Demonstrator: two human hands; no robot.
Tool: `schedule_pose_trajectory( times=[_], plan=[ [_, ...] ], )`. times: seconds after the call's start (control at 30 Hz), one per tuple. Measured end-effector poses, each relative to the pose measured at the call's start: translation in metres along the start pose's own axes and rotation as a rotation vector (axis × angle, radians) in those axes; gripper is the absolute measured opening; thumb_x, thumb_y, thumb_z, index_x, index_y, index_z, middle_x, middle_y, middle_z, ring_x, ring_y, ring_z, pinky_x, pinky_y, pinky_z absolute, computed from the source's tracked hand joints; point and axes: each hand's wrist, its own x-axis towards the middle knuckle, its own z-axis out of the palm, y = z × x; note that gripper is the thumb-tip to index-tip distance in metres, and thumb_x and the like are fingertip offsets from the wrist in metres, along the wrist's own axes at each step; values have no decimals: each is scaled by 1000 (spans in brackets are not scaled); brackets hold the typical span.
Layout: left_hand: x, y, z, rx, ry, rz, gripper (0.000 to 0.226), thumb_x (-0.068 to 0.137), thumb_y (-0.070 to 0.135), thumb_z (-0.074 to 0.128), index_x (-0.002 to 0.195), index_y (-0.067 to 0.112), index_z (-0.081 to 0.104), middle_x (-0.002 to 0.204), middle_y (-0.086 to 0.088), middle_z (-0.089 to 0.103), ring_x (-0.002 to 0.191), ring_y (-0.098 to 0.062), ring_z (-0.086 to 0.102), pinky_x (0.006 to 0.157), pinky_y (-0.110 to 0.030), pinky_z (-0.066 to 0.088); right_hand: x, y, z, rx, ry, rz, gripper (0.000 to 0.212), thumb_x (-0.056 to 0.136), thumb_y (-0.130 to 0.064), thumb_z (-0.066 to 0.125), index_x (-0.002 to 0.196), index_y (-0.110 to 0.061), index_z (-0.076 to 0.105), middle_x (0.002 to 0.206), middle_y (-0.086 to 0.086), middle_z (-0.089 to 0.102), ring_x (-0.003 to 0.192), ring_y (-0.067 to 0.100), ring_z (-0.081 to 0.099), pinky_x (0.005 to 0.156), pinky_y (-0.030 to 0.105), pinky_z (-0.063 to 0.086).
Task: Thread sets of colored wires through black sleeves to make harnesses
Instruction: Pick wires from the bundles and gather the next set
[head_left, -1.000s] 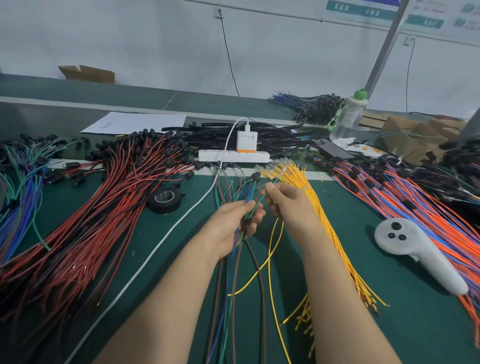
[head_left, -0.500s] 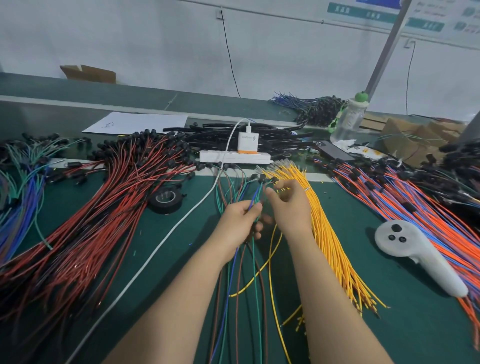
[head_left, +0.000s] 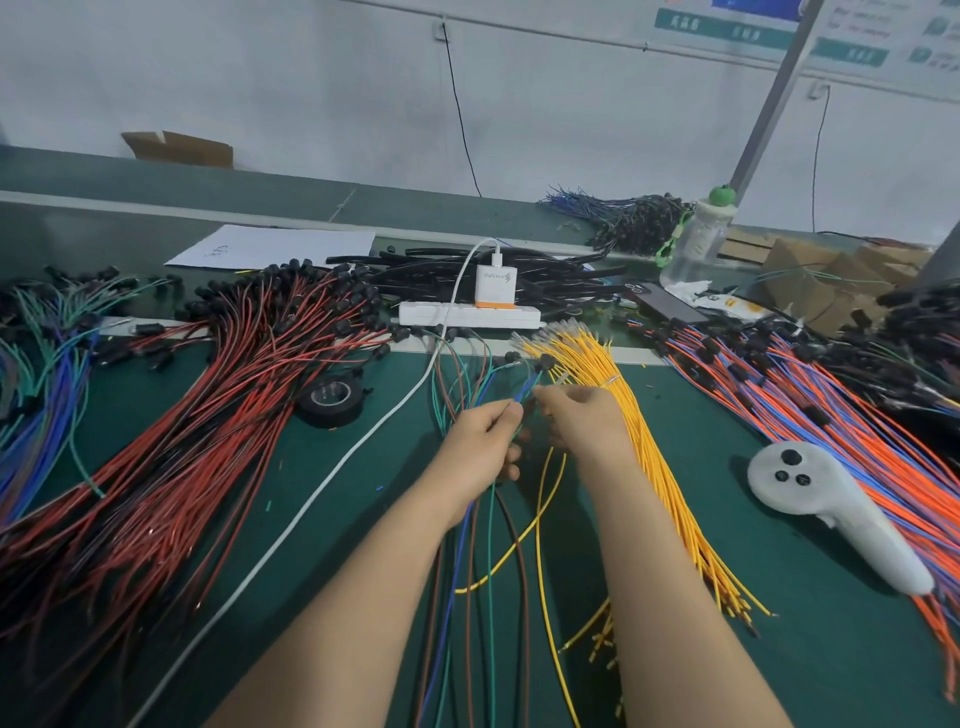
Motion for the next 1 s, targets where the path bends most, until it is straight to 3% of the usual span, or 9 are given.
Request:
schedule_pose_trajectory(
  times=[0.13,0.2,0.37,0.5,0.7,0.83,1.0],
  plan=[
    [0,-1,4,154,-4,50,26,101,21,40,85,25,60,75,0,49,50,-6,38,43,-17,38,1,2,-1,-88,17,-24,31,89,-28,65,63,-13,60,54,-1,46,53,13,40,55,25,35],
    [0,0,4,130,-13,34,24,101,23,41,87,23,60,74,1,51,51,-7,39,44,-17,38,3,4,-3,22,-19,-2,33,90,-23,65,61,-14,55,50,-2,38,49,13,32,51,24,30],
    [0,7,-4,-283,23,-169,21,98,24,51,88,7,58,61,2,47,45,-5,42,40,-16,38,9,7,-7,365,-210,20,30,93,-13,59,64,-14,51,50,-4,39,46,10,31,45,18,27],
    [1,11,-8,-499,26,-248,14,96,13,53,86,4,58,60,-2,62,47,-7,56,42,-18,47,13,12,-12,249,-275,-23,27,95,-12,56,68,-12,51,55,-1,40,48,10,33,46,18,28],
    [0,11,-8,-449,14,-219,12,95,6,53,86,1,59,58,-3,68,50,-5,63,46,-14,50,10,11,-11,98,-197,-72,24,95,-15,57,71,-12,56,53,-4,43,48,8,35,46,15,32],
    [0,11,-4,-410,17,-168,17,97,6,48,83,1,55,58,-4,69,55,-6,67,49,-13,51,7,13,-3,111,-114,-90,24,95,-15,56,72,-10,55,54,-2,41,49,11,33,50,22,29],
    [0,11,-5,-425,17,-161,11,99,7,45,89,3,49,63,-8,71,60,-11,70,50,-14,52,9,15,-6,170,-180,-53,22,96,-14,55,75,-9,55,56,0,41,53,13,36,55,25,32]
  ],
)
